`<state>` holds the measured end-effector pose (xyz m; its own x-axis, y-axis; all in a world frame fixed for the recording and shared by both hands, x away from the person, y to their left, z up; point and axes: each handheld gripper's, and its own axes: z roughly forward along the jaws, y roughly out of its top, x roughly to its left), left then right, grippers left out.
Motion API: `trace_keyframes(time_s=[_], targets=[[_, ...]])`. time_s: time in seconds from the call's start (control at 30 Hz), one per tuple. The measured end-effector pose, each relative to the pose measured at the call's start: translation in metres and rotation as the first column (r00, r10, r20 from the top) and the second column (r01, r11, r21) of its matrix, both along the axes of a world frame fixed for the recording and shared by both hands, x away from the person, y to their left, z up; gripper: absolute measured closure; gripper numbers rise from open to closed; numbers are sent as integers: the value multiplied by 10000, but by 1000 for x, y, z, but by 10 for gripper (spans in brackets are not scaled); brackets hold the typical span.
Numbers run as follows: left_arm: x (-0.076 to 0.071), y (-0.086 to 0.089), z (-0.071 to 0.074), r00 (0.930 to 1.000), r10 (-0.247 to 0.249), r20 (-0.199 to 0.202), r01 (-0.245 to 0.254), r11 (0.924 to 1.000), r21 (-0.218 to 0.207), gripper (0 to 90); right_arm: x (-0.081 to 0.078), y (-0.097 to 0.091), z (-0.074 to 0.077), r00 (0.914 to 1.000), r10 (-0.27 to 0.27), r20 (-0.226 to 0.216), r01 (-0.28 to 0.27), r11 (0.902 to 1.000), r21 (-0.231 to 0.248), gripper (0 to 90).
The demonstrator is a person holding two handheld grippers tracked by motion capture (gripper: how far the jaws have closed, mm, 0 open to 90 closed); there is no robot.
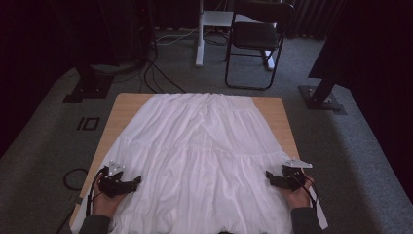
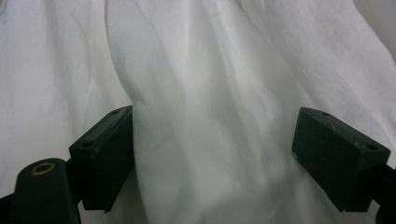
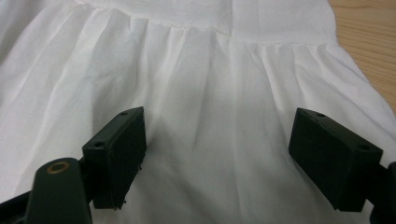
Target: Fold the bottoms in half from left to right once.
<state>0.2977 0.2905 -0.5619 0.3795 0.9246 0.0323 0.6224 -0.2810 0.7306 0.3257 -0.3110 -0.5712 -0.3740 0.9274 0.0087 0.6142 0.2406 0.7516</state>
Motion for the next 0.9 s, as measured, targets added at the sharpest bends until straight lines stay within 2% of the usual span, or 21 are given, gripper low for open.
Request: trace_keyframes(time_s=[0.47, 0.57, 0.6, 0.7, 0.77, 0.9], targets=[[-1, 0, 0, 10000, 56, 30, -56, 10000, 22, 168, 0, 0, 0, 10000, 1, 1, -1, 10000, 1, 184], [-3, 2, 1, 9998, 40, 189, -41, 10000, 45, 245, 0, 0, 0, 10000, 0, -1, 0, 10000, -1, 183], [-4, 2, 1, 9997, 63, 225, -65, 9999, 79, 247, 0, 0, 0, 10000, 3, 2, -3, 10000, 1, 183], [-8, 3, 5, 9991, 154, 392, -173, 9987, 476, 291, 0, 0, 0, 10000, 6, 4, -6, 10000, 0, 183], [-12, 7, 12, 9979, 231, 613, -250, 9993, 295, 291, 0, 0, 0, 10000, 6, 3, -6, 10000, 1, 184], [-19, 18, 25, 9942, 559, 923, -590, 9978, 310, 291, 0, 0, 0, 10000, 7, 5, -7, 10000, -1, 184]])
